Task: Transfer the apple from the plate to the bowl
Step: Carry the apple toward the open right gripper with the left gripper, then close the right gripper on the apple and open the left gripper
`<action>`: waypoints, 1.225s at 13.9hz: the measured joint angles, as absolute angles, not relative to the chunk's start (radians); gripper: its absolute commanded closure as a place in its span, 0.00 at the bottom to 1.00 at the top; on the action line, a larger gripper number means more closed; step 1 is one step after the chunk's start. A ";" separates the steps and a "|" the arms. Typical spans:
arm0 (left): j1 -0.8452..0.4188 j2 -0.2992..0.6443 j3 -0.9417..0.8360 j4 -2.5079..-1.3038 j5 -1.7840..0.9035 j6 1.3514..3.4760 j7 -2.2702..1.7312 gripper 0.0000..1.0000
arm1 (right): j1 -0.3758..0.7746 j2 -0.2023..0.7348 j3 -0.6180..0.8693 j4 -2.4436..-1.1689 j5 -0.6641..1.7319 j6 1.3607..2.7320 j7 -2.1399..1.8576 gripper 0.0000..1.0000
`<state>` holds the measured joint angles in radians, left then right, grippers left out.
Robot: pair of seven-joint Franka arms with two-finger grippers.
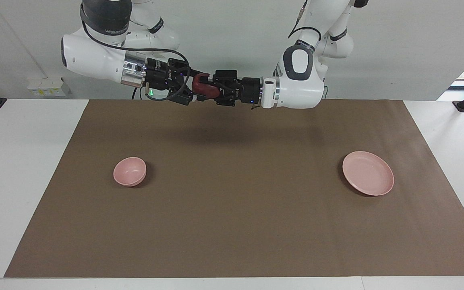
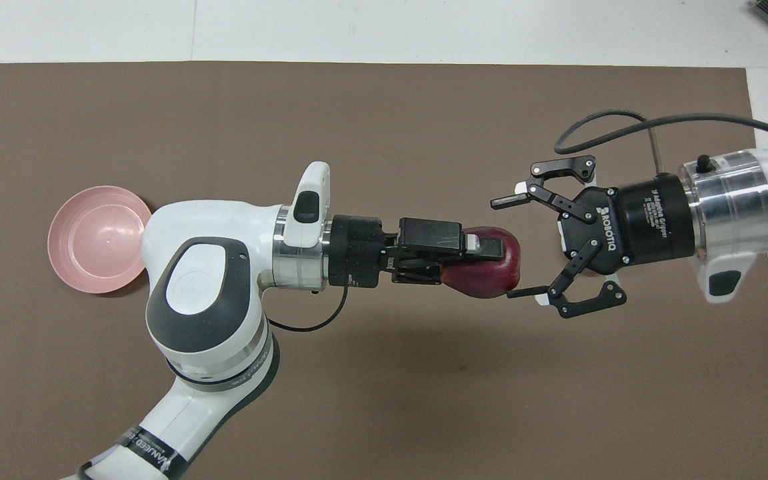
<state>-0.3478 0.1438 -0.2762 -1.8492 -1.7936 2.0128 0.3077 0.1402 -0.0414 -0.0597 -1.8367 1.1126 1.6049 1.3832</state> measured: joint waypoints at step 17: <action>-0.318 0.147 -0.316 -1.809 -1.745 2.178 0.287 0.00 | 0.140 -0.041 -0.061 -1.841 1.113 1.591 1.348 1.00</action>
